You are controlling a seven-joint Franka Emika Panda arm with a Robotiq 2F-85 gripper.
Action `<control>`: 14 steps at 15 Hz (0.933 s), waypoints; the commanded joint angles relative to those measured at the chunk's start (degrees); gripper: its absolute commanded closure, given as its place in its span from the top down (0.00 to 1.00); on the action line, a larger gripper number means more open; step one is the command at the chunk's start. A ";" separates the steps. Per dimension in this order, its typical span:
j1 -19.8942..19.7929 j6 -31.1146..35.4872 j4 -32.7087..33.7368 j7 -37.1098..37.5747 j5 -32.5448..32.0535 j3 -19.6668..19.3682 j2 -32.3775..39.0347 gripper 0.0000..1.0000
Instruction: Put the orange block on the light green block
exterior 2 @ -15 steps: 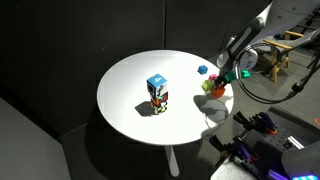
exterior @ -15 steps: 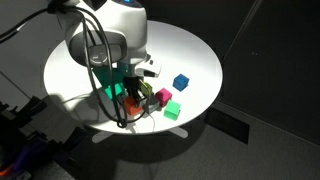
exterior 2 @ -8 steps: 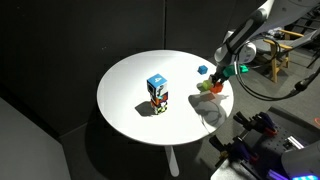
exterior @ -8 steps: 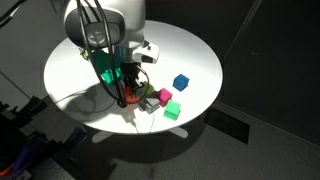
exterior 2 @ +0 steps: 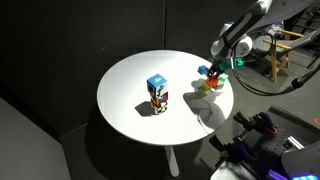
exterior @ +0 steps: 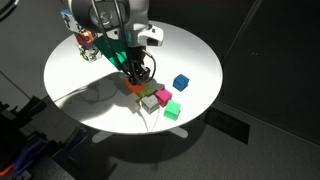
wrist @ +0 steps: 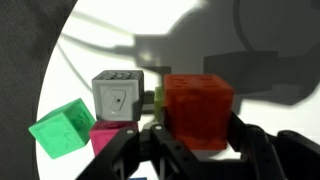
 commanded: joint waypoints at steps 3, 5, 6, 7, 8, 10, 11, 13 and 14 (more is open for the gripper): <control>0.46 -2.28 3.93 1.22 -1.16 -0.50 -0.35 0.29; 0.05 -3.55 5.04 0.27 -1.24 -0.22 -0.01 0.29; -0.04 -4.24 5.63 -0.07 -1.36 -0.18 0.21 0.29; -0.12 -5.11 6.23 -0.49 -1.49 -0.10 0.41 0.29; -0.07 -5.80 6.82 -0.64 -1.79 -0.19 0.64 0.29; 0.28 -7.47 8.12 -0.28 -2.87 -0.67 1.21 0.29; 0.42 -8.15 8.64 -0.16 -3.48 -0.92 1.50 0.29; 0.51 -9.20 9.58 -0.10 -4.71 -1.27 2.08 0.29; 0.50 -9.45 9.95 -0.08 -5.27 -1.44 2.43 0.29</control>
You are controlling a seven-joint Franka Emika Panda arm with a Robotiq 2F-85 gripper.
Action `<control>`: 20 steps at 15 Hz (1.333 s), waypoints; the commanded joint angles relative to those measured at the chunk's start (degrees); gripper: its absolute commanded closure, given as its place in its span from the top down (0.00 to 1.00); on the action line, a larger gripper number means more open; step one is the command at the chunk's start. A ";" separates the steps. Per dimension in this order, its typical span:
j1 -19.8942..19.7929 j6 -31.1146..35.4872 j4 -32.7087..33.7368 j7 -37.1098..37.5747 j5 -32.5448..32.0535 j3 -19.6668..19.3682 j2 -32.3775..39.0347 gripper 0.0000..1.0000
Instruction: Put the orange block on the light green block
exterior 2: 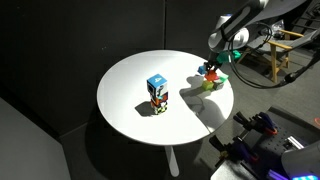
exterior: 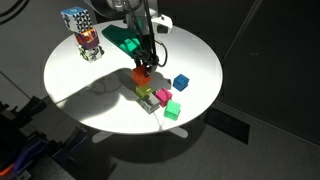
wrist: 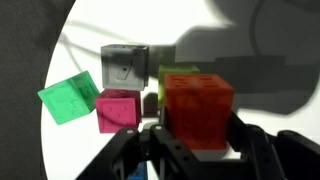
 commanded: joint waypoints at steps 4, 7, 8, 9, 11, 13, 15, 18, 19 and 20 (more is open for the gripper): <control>0.01 -1.97 3.48 -0.44 -2.99 -1.00 2.71 0.29; -0.16 -1.36 3.58 -0.66 -2.88 -0.74 3.54 0.29; -0.16 -1.13 3.56 -0.63 -2.85 -0.72 3.83 0.29; -0.10 -0.91 3.56 -0.55 -2.91 -0.76 4.08 0.29; -0.08 -0.69 3.66 -0.48 -2.93 -0.80 4.51 0.29; -0.18 -0.42 3.94 -0.58 -2.74 -0.63 4.96 0.29; -0.34 -0.19 4.25 -0.75 -2.46 -0.35 5.24 0.29; -0.35 0.01 4.70 -0.80 -2.38 -0.14 5.54 0.29; -0.39 0.01 4.91 -0.87 -2.33 -0.03 5.70 0.29; -0.41 0.01 5.05 -0.92 -2.31 0.05 5.81 0.29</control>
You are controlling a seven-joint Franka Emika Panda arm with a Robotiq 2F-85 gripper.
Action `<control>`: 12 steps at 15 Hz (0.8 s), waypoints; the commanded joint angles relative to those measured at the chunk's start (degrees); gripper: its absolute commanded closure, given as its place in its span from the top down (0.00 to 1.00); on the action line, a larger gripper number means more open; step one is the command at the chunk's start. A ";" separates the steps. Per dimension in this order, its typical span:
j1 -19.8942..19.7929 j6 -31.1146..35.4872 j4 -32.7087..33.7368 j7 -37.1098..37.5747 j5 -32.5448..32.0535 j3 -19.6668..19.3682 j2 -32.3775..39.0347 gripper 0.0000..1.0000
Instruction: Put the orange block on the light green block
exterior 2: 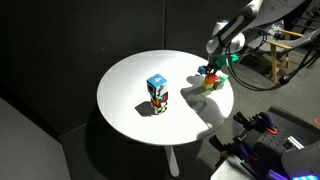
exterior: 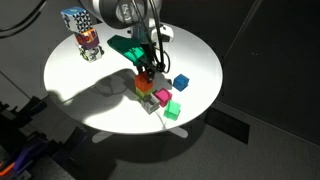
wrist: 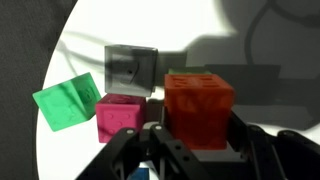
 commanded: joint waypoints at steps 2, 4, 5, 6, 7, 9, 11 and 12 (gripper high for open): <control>-0.40 0.22 2.15 -0.95 -0.20 0.50 1.33 0.29; -0.51 0.27 2.57 -1.14 -0.15 0.65 1.79 0.29; -0.52 0.33 2.73 -1.17 -0.17 0.67 2.02 0.29; -0.51 0.41 2.86 -1.18 -0.21 0.67 2.23 0.29; -0.56 0.44 2.98 -1.27 -0.19 0.72 2.40 0.29; -0.65 0.50 3.20 -1.42 -0.12 0.84 2.75 0.29; -0.69 0.50 3.46 -1.46 -0.09 0.89 3.15 0.29; -0.76 0.42 3.54 -1.51 -0.01 0.94 3.16 0.29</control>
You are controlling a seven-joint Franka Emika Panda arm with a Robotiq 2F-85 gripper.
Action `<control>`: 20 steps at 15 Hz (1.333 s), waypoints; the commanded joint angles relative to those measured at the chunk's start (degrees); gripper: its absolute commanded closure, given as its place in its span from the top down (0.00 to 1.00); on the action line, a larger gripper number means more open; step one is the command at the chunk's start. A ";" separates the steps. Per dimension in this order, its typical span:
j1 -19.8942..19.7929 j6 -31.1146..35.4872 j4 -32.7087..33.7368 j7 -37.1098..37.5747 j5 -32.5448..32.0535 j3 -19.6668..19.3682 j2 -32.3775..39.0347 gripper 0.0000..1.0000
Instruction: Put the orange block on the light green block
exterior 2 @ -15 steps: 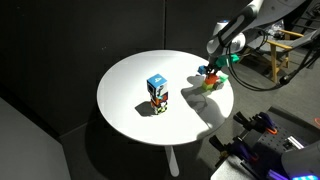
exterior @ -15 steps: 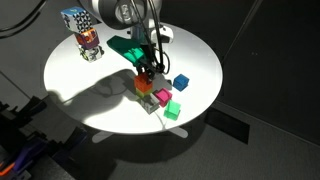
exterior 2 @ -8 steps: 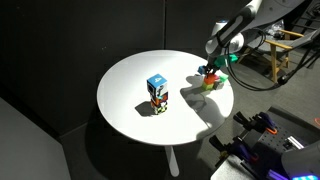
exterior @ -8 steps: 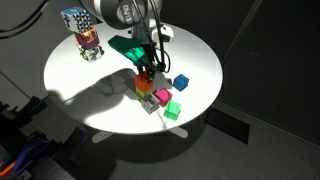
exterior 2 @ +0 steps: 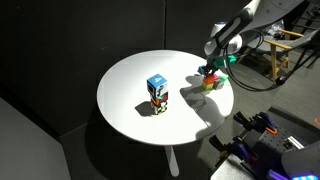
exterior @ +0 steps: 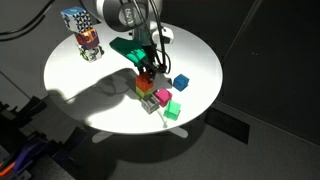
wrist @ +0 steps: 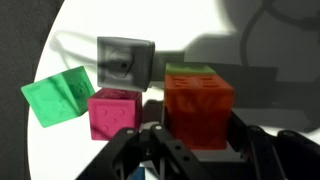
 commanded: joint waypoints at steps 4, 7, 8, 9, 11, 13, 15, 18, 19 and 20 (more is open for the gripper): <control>-1.10 -0.37 1.33 -1.63 0.26 0.71 0.90 0.80; -1.17 -1.48 0.61 -1.92 0.15 0.66 0.22 0.99; -1.14 -2.11 0.00 -2.14 -0.01 0.63 -0.51 1.00; -1.07 -2.86 -0.63 -2.13 -0.03 0.59 -1.36 1.00; -0.77 -3.71 -2.24 -2.16 -0.23 0.44 -3.33 1.00; 0.20 -4.80 -3.55 -0.47 -0.70 -0.48 -5.26 1.00; 0.87 -5.72 -4.74 0.58 -1.14 -1.14 -7.22 1.00; 1.47 -6.87 -6.71 0.53 -1.54 -1.44 -10.41 1.00; 1.85 -7.41 -7.31 0.83 -1.84 -1.62 -11.50 1.00; 2.10 -8.19 -7.98 0.67 -2.16 -1.63 -12.63 1.00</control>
